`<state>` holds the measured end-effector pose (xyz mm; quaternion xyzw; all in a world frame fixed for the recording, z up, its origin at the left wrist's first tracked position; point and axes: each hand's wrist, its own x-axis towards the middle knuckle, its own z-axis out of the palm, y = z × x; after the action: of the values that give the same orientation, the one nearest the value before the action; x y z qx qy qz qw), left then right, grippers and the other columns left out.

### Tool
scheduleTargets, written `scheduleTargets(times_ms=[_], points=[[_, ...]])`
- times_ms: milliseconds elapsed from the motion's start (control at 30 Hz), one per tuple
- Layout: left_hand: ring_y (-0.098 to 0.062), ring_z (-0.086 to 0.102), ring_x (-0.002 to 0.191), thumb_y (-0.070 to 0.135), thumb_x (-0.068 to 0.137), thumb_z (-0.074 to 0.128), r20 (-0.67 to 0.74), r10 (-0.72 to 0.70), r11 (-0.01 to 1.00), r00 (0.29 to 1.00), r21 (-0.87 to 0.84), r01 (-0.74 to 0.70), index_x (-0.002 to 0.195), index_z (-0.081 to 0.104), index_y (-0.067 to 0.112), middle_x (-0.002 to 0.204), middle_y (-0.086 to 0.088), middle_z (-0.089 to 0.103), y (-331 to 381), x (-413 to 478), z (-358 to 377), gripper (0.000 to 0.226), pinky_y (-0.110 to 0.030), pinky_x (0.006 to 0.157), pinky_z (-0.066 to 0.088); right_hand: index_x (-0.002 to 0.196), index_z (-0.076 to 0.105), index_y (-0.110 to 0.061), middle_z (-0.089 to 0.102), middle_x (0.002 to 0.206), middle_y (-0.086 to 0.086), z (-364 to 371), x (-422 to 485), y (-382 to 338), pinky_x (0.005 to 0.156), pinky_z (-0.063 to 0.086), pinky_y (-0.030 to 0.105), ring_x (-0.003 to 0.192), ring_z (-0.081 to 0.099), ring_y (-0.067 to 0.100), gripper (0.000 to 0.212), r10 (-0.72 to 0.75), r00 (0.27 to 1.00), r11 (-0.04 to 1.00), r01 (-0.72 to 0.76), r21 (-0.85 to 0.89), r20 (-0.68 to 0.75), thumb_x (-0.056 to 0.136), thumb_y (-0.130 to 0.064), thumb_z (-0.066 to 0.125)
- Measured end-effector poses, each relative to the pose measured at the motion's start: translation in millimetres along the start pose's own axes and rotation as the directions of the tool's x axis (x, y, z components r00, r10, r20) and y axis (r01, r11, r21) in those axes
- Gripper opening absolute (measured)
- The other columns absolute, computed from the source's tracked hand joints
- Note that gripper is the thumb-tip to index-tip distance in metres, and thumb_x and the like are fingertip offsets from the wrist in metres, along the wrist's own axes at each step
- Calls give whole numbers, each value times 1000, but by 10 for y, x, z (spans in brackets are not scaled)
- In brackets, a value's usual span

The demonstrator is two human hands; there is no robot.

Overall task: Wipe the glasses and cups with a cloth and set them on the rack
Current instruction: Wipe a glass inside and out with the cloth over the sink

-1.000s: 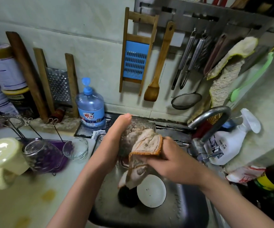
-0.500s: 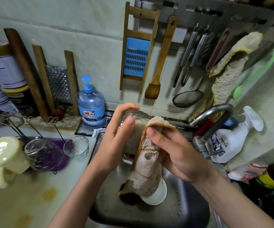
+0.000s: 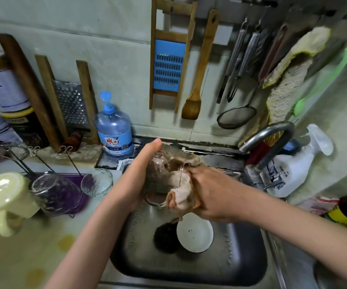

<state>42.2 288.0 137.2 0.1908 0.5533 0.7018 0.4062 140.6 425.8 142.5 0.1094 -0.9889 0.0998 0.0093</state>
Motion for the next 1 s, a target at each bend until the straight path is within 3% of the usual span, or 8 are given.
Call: scheduleTargets(times_ms=[100,167,267,367,567,800,900,1000], points=[[-10,67,56,39,99,33,-69,80,995,994,-48,-84,54,74,22,61,2,71,-96,45,19,64,-24,59,49,85,61,-10,61,79,-3,-102,30,-166,77,45,14,71,53,0,17,114,993,814,-106,572,23,98,-20,54],[-13,68,68,37,98,39,-140,200,977,970,-44,-208,74,75,20,74,-1,72,-132,107,27,47,-25,64,53,83,66,-11,69,83,0,-199,57,-254,80,52,16,75,63,2,16,266,958,343,-197,918,106,92,-2,57],[-28,59,92,45,87,45,-168,420,906,892,20,-422,105,58,17,101,-21,60,-117,109,19,35,-41,82,49,103,67,1,69,104,19,-262,112,-254,94,52,34,97,66,25,30,376,910,-265,-75,961,175,74,4,61],[-29,53,96,48,82,43,-131,477,878,869,15,-479,112,54,15,107,-22,53,-34,81,63,45,-42,85,44,128,52,9,57,130,26,-336,135,-241,106,41,47,124,53,38,59,406,892,-509,41,860,198,71,-7,59],[-22,65,85,38,91,46,-41,340,940,940,-11,-341,106,58,10,94,-10,66,-20,18,-12,34,-30,73,54,109,67,-3,68,117,15,-290,12,-283,99,50,33,115,62,24,30,214,958,-259,-134,957,192,88,-21,54],[-17,65,59,48,83,45,77,43,998,996,-56,-39,74,72,16,70,-5,70,63,14,-103,43,-21,52,49,88,61,-20,60,88,-26,-181,-40,-310,84,42,8,87,52,-11,19,-63,976,896,148,419,-211,100,-16,47],[-19,63,47,49,90,41,91,-55,990,994,-126,66,79,68,6,64,-9,67,64,-3,-98,52,-15,39,46,106,67,-7,69,108,12,-5,-90,-168,101,41,31,107,51,18,32,-209,942,977,191,-92,-262,91,-30,49],[-23,59,47,62,87,44,53,-120,982,991,-137,126,82,66,5,69,-11,65,66,-27,-59,62,-13,38,38,111,66,-14,61,125,11,-149,-71,-260,112,28,21,121,46,15,46,-100,962,988,127,92,-255,94,-50,42]])
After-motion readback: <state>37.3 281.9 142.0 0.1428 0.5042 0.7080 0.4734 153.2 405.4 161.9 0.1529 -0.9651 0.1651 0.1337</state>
